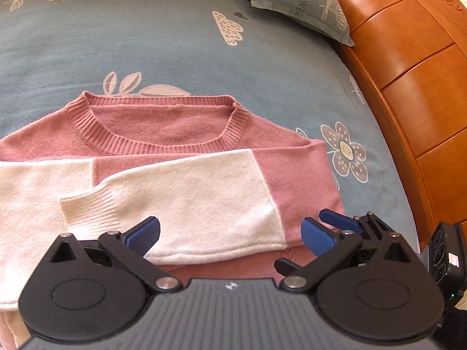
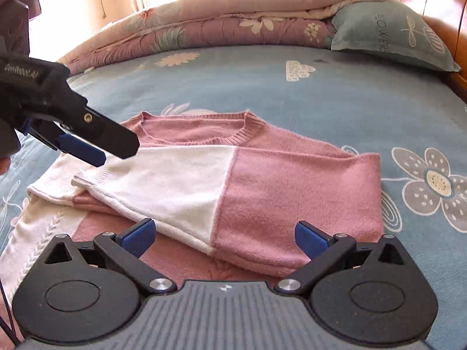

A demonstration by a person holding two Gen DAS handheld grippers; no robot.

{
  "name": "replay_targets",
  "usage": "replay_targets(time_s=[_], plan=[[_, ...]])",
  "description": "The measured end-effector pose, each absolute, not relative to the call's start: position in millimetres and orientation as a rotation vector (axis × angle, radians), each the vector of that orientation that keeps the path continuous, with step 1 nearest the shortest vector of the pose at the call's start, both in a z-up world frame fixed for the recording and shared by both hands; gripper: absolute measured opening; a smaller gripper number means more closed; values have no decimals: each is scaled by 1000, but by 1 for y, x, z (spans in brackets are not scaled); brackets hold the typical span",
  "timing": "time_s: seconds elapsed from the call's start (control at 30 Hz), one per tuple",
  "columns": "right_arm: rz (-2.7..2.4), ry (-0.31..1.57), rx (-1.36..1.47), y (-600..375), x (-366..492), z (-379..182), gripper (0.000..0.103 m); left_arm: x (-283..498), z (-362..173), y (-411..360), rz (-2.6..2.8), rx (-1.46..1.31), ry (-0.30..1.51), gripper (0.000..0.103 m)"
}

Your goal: Fold clothes

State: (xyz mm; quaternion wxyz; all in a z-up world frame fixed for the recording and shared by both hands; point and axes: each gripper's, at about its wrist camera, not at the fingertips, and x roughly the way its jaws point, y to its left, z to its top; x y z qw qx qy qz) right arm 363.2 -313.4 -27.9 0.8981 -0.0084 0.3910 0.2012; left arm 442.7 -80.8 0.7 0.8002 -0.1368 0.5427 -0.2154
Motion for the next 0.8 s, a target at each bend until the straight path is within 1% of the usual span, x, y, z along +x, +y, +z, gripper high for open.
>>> replay_targets(time_s=[0.1,0.23,0.33,0.43,0.6,0.7,0.8], plan=[[387,955,-24,-299,369,-47,103,430,11,-60,-458,-254,1155,102],[333,894,-55,-289,344,-19,103,404,30,-32,-497,-125,1099,102],[267,901,-62,-280,315,-1,103,380,33,-17,-544,-65,1074,102],[225,945,-69,-269,286,2,103,357,21,-9,-590,-68,1078,102],[187,1028,-97,-252,264,-29,103,324,-11,4,-606,-71,1064,102],[183,1041,-105,-245,257,-47,103,307,-32,11,-578,-55,1054,102],[187,1009,-85,-249,250,-53,103,294,-51,13,-523,-12,1052,102]])
